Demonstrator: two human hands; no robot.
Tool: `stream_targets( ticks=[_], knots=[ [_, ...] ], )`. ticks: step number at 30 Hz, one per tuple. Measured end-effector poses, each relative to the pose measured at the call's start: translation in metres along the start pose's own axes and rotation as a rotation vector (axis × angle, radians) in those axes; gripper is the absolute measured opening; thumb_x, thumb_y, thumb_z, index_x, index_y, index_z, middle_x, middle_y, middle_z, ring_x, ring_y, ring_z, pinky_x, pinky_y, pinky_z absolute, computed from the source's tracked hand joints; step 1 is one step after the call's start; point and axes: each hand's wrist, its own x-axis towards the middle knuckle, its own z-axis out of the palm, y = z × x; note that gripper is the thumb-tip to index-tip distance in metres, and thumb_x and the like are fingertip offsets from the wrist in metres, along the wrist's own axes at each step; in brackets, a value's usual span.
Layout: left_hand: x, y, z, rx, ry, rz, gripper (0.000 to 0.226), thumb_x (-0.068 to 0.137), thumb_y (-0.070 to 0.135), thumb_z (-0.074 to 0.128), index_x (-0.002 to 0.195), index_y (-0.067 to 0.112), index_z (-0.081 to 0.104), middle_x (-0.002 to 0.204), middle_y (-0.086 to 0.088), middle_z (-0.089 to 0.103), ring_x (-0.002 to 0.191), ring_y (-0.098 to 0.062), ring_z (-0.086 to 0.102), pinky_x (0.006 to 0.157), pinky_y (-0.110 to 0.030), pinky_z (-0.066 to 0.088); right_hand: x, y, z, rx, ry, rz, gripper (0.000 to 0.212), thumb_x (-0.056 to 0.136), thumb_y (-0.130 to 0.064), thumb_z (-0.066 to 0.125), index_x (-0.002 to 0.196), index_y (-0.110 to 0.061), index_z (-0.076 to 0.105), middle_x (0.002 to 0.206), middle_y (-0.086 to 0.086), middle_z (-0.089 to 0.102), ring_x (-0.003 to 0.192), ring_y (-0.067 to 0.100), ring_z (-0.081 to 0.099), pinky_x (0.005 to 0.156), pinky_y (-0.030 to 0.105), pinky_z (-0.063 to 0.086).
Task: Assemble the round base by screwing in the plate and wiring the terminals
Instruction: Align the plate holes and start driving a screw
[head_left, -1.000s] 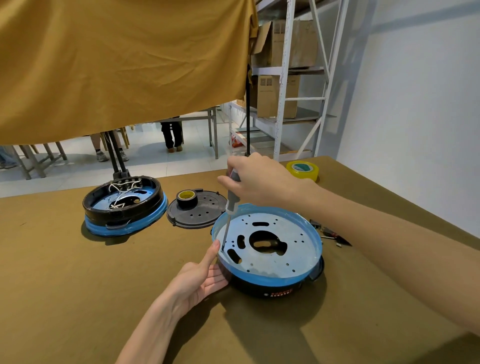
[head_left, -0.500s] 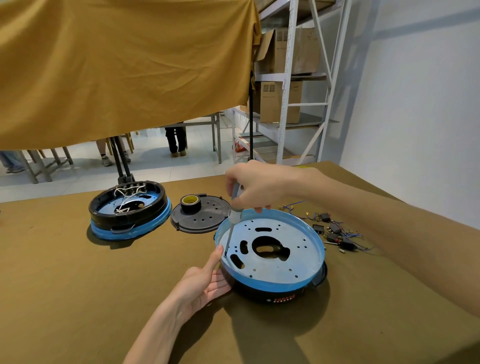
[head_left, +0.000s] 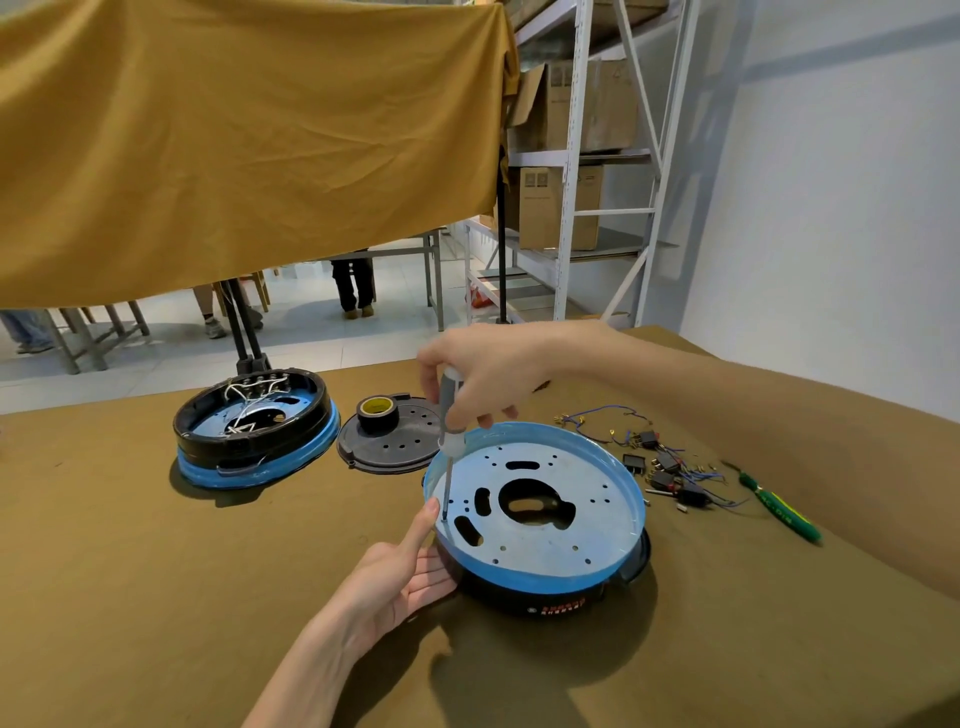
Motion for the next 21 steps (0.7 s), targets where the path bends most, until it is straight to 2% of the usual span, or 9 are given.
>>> stream_targets(
  ticks=[2,4,6,8,12,14,16,19,21],
  knots=[
    [0.0001,-0.0005,0.0002,0.002,0.0,-0.001,0.092,0.055,0.066,0.079,0.112,-0.005,0.065,0.099,-0.021,0.078,0.09,-0.028,0.079,0.065,-0.03,0.063,0.0042,0.0001,0.004,-0.015,0.048,0.006,0.019,0.099,-0.03,0.063,0.104,-0.012,0.059,0.068,0.008,0.073,0.048,0.017,0.07,0.041,0.022,0.049],
    [-0.0003,-0.0004,-0.0001,0.001,-0.003,-0.002,0.091,0.058,0.065,0.079,0.113,-0.005,0.064,0.099,-0.02,0.078,0.09,-0.028,0.079,0.065,-0.03,0.063,0.0069,-0.0009,0.0059,-0.043,0.076,0.013,0.028,0.102,-0.04,0.06,0.105,-0.012,0.057,0.076,0.01,0.074,0.054,0.022,0.072,0.042,0.023,0.051],
    [-0.0011,-0.0006,0.0003,0.001,-0.003,-0.003,0.087,0.062,0.064,0.077,0.113,-0.005,0.064,0.099,-0.02,0.078,0.09,-0.028,0.079,0.065,-0.03,0.063,0.0055,-0.0006,0.0019,0.012,0.016,-0.004,0.024,0.097,-0.032,0.067,0.108,-0.017,0.053,0.083,0.008,0.072,0.056,0.015,0.071,0.044,0.021,0.051],
    [-0.0018,-0.0002,0.0004,0.001,-0.001,0.002,0.086,0.065,0.064,0.076,0.113,-0.005,0.064,0.099,-0.02,0.078,0.09,-0.028,0.079,0.065,-0.03,0.063,0.004,-0.0001,-0.0005,0.04,0.005,-0.02,0.021,0.094,-0.022,0.07,0.106,-0.017,0.053,0.079,0.007,0.071,0.05,0.011,0.068,0.043,0.022,0.051],
    [-0.0028,0.0011,0.0028,0.002,0.019,0.003,0.085,0.065,0.063,0.076,0.113,-0.005,0.064,0.098,-0.02,0.078,0.089,-0.029,0.079,0.066,-0.031,0.064,0.0066,-0.0012,0.0054,-0.104,0.101,0.004,0.029,0.1,-0.041,0.06,0.106,-0.013,0.056,0.082,0.011,0.073,0.055,0.02,0.072,0.042,0.024,0.053],
    [-0.0027,0.0015,0.0043,0.005,0.032,0.002,0.083,0.065,0.064,0.075,0.111,-0.005,0.065,0.097,-0.02,0.079,0.088,-0.029,0.079,0.066,-0.032,0.064,0.0041,-0.0024,0.0013,-0.05,0.026,-0.008,0.026,0.094,-0.032,0.069,0.111,-0.019,0.054,0.092,0.009,0.072,0.064,0.018,0.071,0.043,0.021,0.05],
    [-0.0027,0.0016,0.0052,0.004,0.037,0.004,0.083,0.065,0.064,0.075,0.11,-0.005,0.065,0.097,-0.02,0.079,0.088,-0.029,0.079,0.067,-0.032,0.065,0.0025,-0.0032,0.0004,-0.031,0.018,-0.009,0.023,0.092,-0.024,0.069,0.111,-0.018,0.056,0.089,0.008,0.072,0.06,0.015,0.07,0.044,0.022,0.05],
    [-0.0031,0.0011,0.0051,0.004,0.039,0.006,0.085,0.066,0.064,0.075,0.113,-0.006,0.065,0.097,-0.02,0.079,0.088,-0.029,0.079,0.067,-0.033,0.065,0.0043,-0.0043,0.0072,-0.158,0.133,-0.008,0.024,0.099,-0.036,0.06,0.109,-0.014,0.059,0.087,0.006,0.073,0.059,0.018,0.072,0.049,0.031,0.057],
    [-0.0033,0.0013,0.0047,0.002,0.033,0.003,0.085,0.067,0.063,0.075,0.115,-0.006,0.064,0.098,-0.021,0.078,0.089,-0.029,0.079,0.068,-0.033,0.065,0.0025,-0.0037,0.0059,-0.116,0.09,-0.024,0.028,0.095,-0.032,0.067,0.114,-0.017,0.053,0.095,0.006,0.068,0.067,0.019,0.069,0.047,0.028,0.052]
  ],
)
